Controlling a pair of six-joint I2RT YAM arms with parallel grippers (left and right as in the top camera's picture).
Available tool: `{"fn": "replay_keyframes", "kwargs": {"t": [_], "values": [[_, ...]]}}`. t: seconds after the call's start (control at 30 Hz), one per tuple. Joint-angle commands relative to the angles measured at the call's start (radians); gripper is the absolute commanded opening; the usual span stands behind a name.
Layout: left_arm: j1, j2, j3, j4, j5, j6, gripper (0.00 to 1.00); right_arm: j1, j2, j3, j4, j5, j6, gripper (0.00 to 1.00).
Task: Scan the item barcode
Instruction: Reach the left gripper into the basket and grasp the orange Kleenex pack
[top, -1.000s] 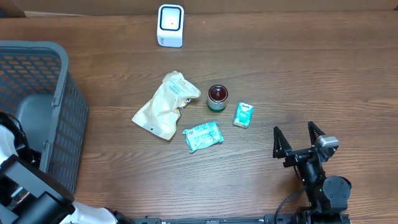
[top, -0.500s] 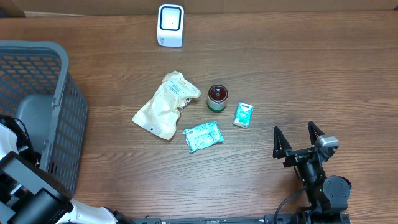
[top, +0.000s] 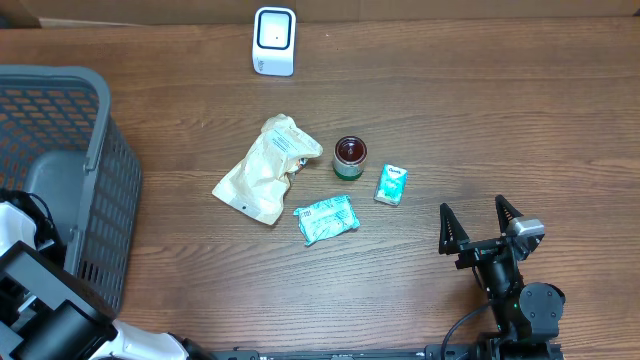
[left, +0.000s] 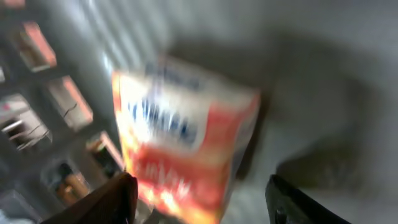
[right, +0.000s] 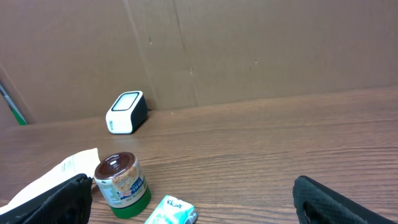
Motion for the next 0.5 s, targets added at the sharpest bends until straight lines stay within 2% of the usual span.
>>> {"fn": "replay_keyframes", "kwargs": {"t": [0.0, 0.13, 0.2, 0.33, 0.37, 0.4, 0.47], "values": [[0.005, 0.015, -0.010, 0.053, -0.006, 0.003, 0.65, -0.003, -0.006, -0.010, 0.005, -0.005, 0.000, 1.00], [0.005, 0.015, -0.036, 0.103, -0.005, 0.003, 0.56, -0.003, -0.006, -0.010, 0.005, -0.005, 0.000, 1.00], [0.005, 0.015, -0.058, 0.123, -0.004, 0.003, 0.49, -0.003, -0.006, -0.010, 0.005, -0.005, 0.000, 1.00], [0.005, 0.015, -0.101, 0.160, 0.020, 0.001, 0.43, -0.003, -0.006, -0.010, 0.005, -0.005, 0.000, 1.00], [0.005, 0.015, -0.107, 0.167, 0.023, 0.001, 0.37, -0.003, -0.006, -0.010, 0.005, -0.005, 0.000, 1.00], [0.005, 0.015, -0.108, 0.167, 0.025, 0.001, 0.22, -0.003, -0.006, -0.010, 0.005, -0.005, 0.000, 1.00], [0.005, 0.015, -0.108, 0.168, 0.025, 0.001, 0.04, -0.003, -0.006, -0.010, 0.005, -0.005, 0.000, 1.00]]}}
